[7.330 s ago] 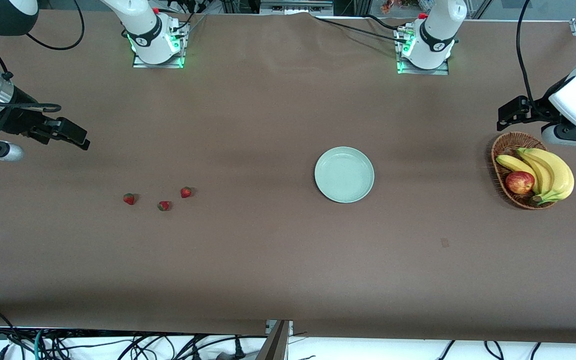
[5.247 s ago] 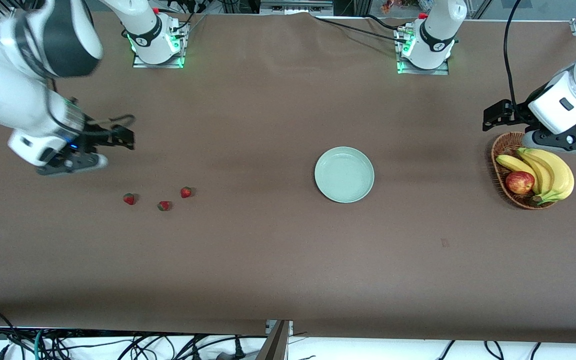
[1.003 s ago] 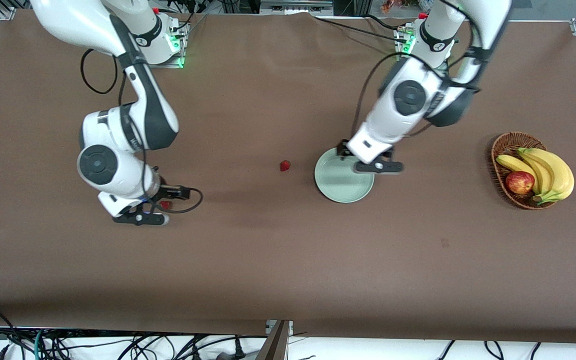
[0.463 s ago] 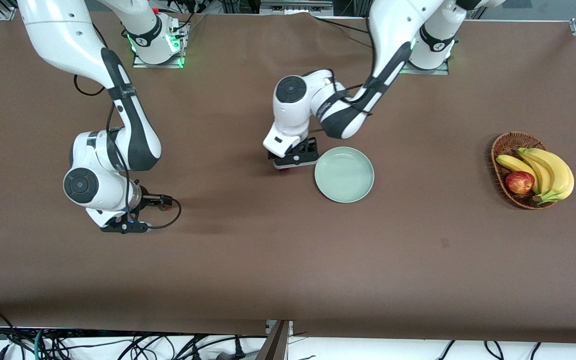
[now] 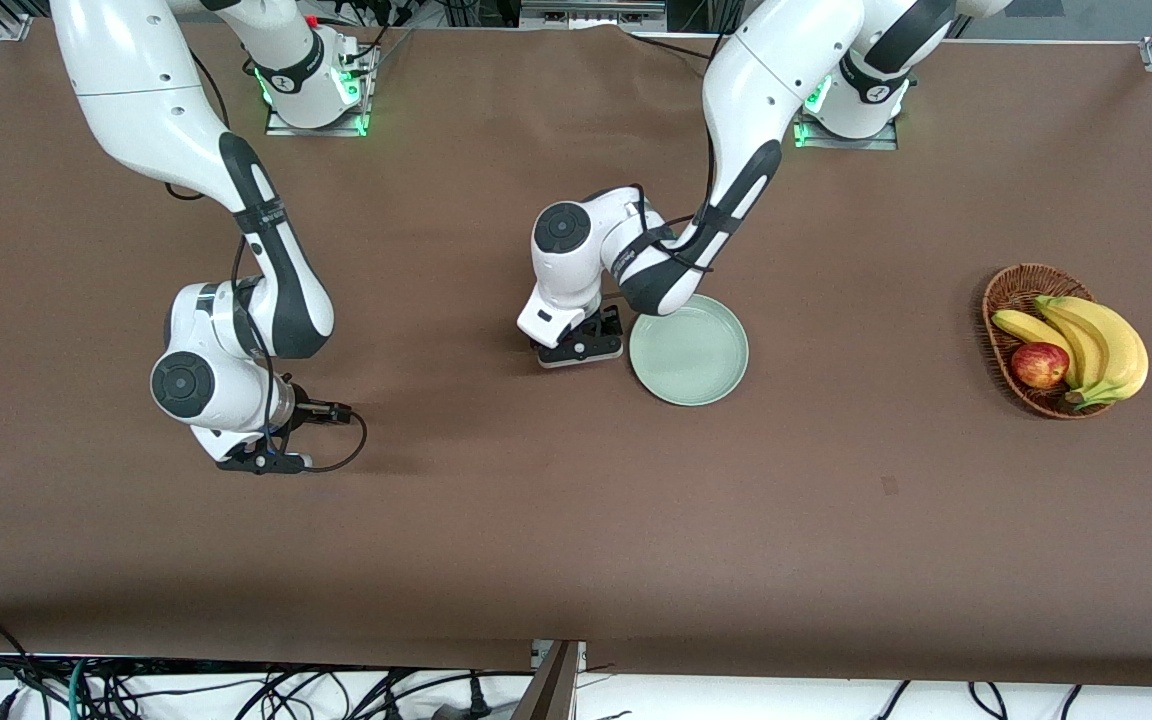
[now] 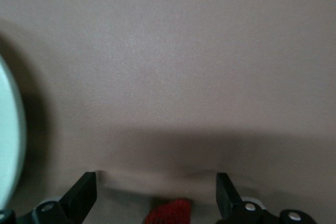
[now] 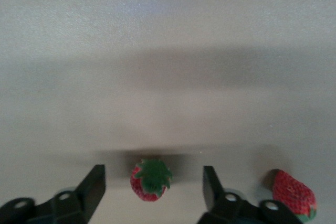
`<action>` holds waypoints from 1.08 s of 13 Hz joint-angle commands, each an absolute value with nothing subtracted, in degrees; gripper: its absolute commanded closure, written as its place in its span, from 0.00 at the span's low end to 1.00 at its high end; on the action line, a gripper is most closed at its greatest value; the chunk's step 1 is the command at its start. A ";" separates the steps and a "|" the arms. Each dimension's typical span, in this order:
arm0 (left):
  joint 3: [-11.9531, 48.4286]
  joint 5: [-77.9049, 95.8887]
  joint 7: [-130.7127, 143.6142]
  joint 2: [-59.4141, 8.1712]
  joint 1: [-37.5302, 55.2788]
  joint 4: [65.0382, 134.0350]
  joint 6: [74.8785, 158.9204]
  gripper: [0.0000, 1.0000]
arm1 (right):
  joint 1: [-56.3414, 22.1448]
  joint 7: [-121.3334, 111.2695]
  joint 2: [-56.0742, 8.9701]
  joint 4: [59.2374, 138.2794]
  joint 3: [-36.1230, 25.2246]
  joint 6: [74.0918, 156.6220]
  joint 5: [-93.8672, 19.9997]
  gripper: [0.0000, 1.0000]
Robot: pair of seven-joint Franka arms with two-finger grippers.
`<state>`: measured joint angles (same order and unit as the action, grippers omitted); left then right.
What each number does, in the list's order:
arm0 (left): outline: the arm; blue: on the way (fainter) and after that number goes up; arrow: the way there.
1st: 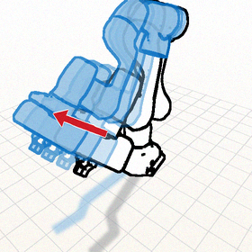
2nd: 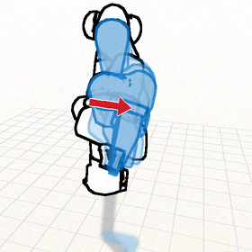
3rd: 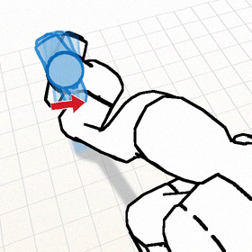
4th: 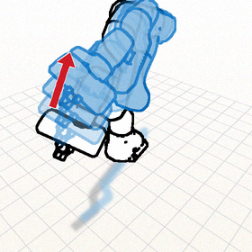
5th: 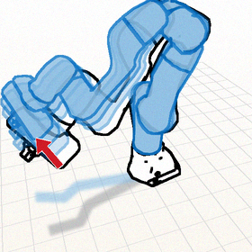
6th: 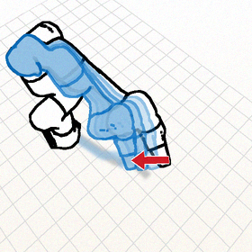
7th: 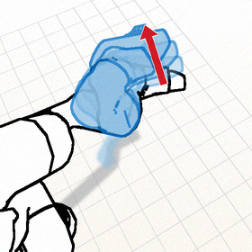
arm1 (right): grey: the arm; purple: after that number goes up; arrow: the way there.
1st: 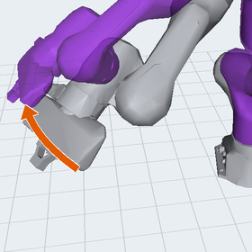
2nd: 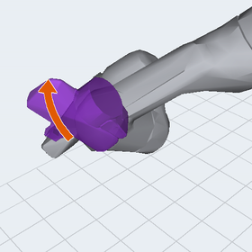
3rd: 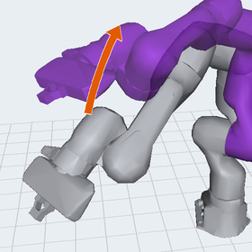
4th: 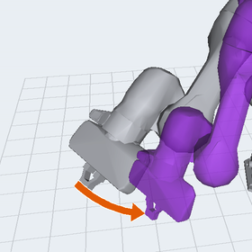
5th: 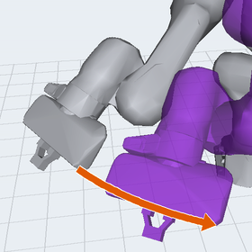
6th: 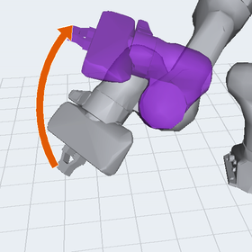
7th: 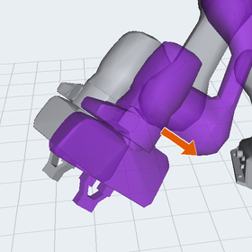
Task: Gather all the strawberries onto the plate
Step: 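Carry the strawberry over the plate while the right gripper grasps another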
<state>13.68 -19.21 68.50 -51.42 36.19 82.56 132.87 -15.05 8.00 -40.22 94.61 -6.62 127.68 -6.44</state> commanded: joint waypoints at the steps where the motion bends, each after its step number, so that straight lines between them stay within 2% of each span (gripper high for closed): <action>1: 13.45 -20.22 69.78 -51.60 38.31 80.77 131.75 0.00 | -14.59 7.03 -39.64 96.32 -6.15 129.45 -7.65 0.37; 5: 13.97 -19.95 69.70 -50.89 38.76 81.21 128.07 0.00 | -14.59 7.03 -39.55 98.61 -5.98 131.57 -7.65 0.56; 6: 14.06 -19.86 69.70 -50.63 38.76 81.21 126.23 0.13 | -14.59 7.03 -39.55 98.61 -5.98 131.49 -7.65 0.62; 7: 14.06 -19.78 69.61 -50.28 38.50 81.21 125.60 0.36 | -14.59 6.94 -39.46 98.70 -5.98 131.48 -7.65 0.66; 8: 14.06 -19.78 69.52 -50.27 38.06 80.86 125.60 0.45 | -14.59 7.03 -39.29 98.70 -5.98 131.31 -7.65 0.67; 12: 13.97 -19.78 69.96 -50.71 37.35 80.77 125.86 0.47 | -14.59 6.94 -38.50 97.65 -5.98 130.52 -7.65 0.67; 14: 14.06 -19.78 70.13 -50.63 37.44 81.03 125.68 0.67 | -14.76 7.47 -38.06 97.21 -5.98 129.12 -7.65 0.67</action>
<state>13.99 -19.21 69.17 -50.81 37.23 80.87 127.00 -15.07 8.00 -39.32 97.13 -6.46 130.51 -6.53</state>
